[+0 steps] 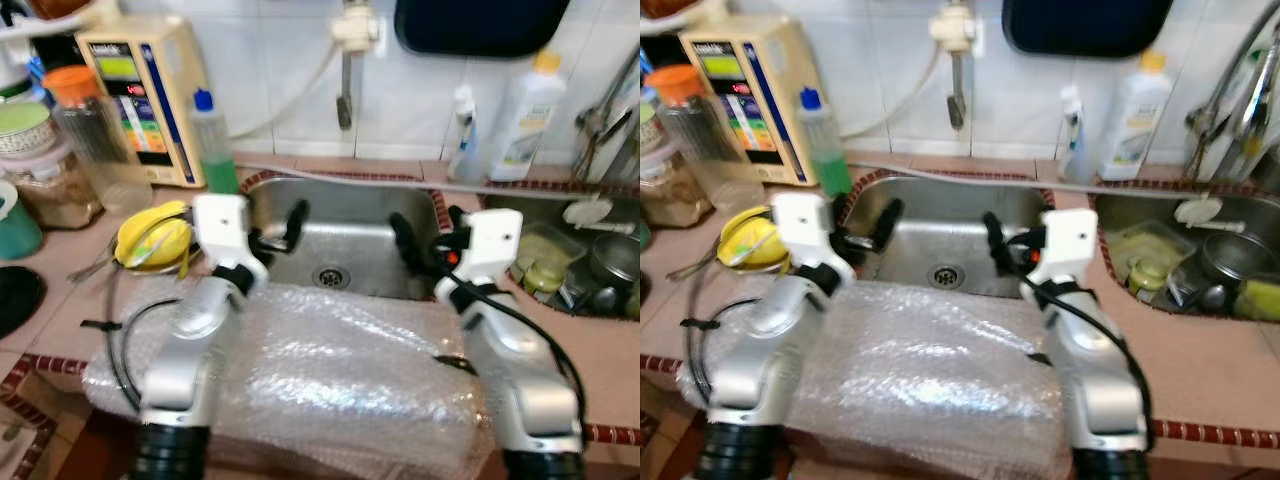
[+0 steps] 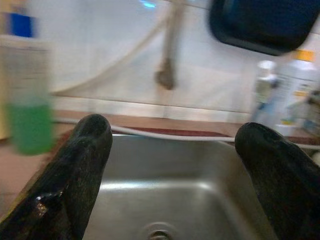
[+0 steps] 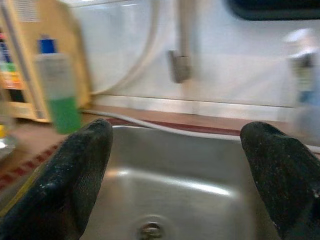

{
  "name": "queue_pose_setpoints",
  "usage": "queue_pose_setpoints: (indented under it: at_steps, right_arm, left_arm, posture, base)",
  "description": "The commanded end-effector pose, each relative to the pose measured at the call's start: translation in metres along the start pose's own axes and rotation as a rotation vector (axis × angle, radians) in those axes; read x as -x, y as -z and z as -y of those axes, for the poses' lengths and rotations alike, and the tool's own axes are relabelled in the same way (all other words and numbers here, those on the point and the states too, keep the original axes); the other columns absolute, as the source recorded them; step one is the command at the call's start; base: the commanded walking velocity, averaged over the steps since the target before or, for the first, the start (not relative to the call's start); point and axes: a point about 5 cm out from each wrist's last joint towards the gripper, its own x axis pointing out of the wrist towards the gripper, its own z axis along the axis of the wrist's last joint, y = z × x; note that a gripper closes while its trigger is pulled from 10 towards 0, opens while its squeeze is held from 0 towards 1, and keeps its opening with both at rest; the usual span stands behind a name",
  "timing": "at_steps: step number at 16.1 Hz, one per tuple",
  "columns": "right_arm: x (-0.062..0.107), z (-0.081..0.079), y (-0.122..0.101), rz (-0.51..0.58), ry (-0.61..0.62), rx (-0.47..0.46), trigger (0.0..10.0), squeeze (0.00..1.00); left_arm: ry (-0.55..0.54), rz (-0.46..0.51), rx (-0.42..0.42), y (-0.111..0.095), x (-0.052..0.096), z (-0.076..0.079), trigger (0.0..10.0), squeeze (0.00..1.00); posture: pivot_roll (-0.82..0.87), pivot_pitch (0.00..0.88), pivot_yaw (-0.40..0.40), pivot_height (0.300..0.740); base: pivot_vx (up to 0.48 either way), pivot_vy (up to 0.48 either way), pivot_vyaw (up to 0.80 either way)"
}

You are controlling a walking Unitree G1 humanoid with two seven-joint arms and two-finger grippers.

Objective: Kitchen organization

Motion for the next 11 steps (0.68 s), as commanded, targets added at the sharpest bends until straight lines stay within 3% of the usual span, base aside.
queue_pose_setpoints:
  at_steps: [1,3,7,11]
  right_arm:
    - [-0.003,-0.005,-0.002,0.007,-0.019,0.007,10.0,0.0]
    - [-0.003,-0.005,-0.002,0.005,-0.021,0.008,10.0,0.0]
    - [-0.001,-0.011,-0.005,0.015,-0.061,-0.022,10.0,0.0]
    - [0.006,-0.042,-0.009,-0.042,-0.354,-0.12,10.0,0.0]
  left_arm:
    - [-0.03,0.004,-0.005,-0.001,0.002,-0.005,10.0,0.0]
    - [-0.047,0.003,-0.017,-0.001,0.001,-0.007,10.0,0.0]
    - [-0.192,0.037,-0.094,-0.009,0.002,-0.024,10.0,0.0]
    - [-0.312,-0.025,-0.144,0.004,0.009,-0.049,10.0,0.0]
  posture:
    - [0.04,0.0,0.051,0.74]
    - [0.04,0.0,0.051,0.74]
    - [0.04,0.0,0.055,0.74]
    - [0.03,0.0,0.054,0.74]
  base:
    - [0.0,0.0,0.0]
    - [0.0,0.0,0.0]
    - [0.0,0.0,0.0]
    - [0.0,0.0,0.0]
